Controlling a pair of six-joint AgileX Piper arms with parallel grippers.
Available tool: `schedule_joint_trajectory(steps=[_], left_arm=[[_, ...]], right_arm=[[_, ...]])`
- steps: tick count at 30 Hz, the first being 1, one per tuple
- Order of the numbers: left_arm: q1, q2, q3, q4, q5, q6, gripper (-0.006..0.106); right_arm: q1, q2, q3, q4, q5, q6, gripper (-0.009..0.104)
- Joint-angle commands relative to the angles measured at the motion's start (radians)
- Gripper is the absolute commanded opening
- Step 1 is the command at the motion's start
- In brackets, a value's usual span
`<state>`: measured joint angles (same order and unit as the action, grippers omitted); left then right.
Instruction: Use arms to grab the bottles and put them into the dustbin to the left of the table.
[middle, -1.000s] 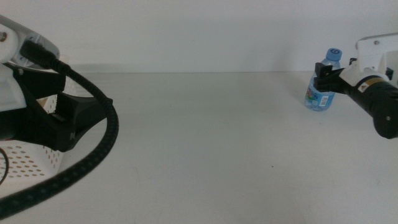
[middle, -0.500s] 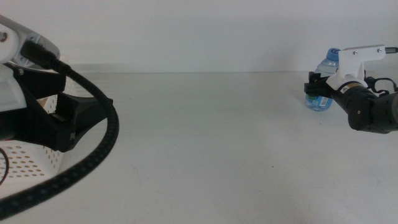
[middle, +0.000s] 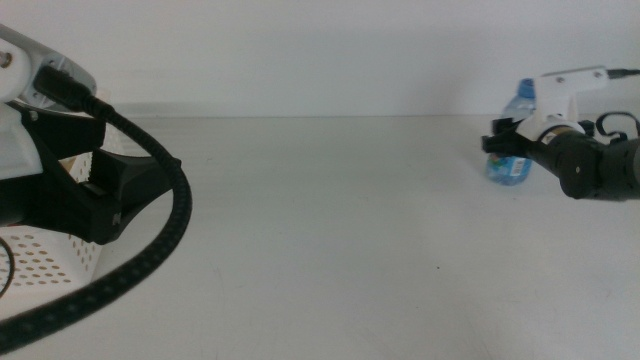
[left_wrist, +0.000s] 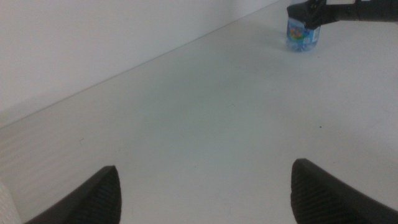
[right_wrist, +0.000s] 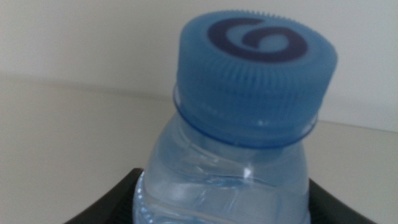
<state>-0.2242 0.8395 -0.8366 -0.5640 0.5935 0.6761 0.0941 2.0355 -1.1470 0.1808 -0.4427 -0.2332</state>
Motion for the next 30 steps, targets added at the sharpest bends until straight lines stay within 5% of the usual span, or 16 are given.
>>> schedule_joint_trajectory(steps=[1, 7, 14, 18, 21, 30], left_arm=[[-0.005, -0.008, -0.028, -0.034, -0.057, -0.004, 0.09], [-0.005, -0.008, -0.028, -0.034, -0.057, -0.004, 0.09], [-0.005, -0.008, -0.028, -0.034, -0.057, -0.004, 0.09], [-0.005, -0.008, -0.028, -0.034, -0.057, -0.004, 0.09], [-0.005, -0.008, -0.028, -0.034, -0.057, -0.004, 0.09], [-0.005, -0.008, -0.028, -0.034, -0.057, -0.004, 0.09]], right_arm=[[0.028, -0.124, -0.029, -0.093, -0.022, 0.015, 0.0], [0.131, -0.244, -0.029, -0.299, 0.044, 0.185, 0.0], [0.272, -0.27, -0.029, -0.711, -0.022, 0.546, 0.0], [0.325, -0.244, -0.029, -0.877, -0.127, 0.697, 0.0], [0.346, -0.207, -0.029, -0.921, -0.204, 0.747, 0.0], [0.381, -0.086, -0.029, -0.913, -0.264, 0.736, 0.0]])
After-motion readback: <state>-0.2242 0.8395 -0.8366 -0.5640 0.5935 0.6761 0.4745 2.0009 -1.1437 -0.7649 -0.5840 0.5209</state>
